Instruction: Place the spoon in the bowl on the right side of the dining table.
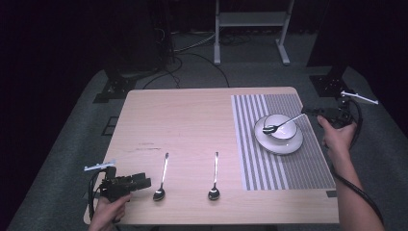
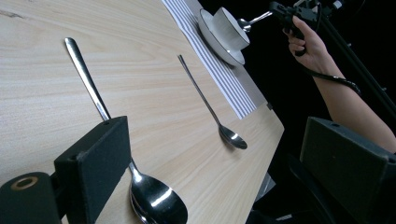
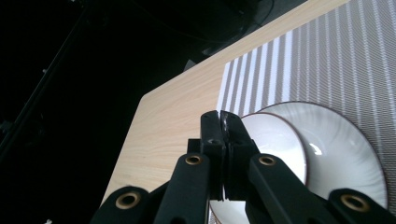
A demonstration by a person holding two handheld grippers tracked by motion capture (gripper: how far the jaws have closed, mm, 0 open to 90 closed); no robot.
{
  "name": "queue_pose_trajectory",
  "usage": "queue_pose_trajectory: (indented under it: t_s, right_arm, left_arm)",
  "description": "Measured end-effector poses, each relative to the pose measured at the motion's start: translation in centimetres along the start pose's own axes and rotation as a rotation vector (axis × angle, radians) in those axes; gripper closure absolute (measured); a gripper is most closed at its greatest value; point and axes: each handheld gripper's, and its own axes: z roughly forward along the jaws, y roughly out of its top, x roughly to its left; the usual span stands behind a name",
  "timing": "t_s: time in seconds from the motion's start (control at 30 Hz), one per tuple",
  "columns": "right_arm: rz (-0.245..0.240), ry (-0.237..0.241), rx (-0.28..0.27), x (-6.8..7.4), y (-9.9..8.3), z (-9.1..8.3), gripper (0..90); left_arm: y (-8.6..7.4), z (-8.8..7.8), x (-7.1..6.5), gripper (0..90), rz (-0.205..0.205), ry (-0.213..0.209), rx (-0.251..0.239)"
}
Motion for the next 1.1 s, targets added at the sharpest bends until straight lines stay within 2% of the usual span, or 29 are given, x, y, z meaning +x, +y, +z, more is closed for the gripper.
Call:
queue_pose_trajectory:
  t_s: [0.17,0.57,1.1]
  right_arm:
    - [0.022,-0.029,-0.032,-0.8,0.3,-0.8,88.5]
    - [0.050,-0.072,-0.061,-1.9,0.3,-1.6,88.5]
    - [0.077,-0.108,-0.100,-3.3,-0.2,-2.0,88.5]
  left_arm:
    - [0.0,-0.1,0.0,7.2,-0.003,-0.001,-0.004]
    - [-0.1,0.0,0.0,7.2,-0.004,0.000,0.001]
    - [-0.1,0.2,0.0,7.2,0.001,0.000,0.007]
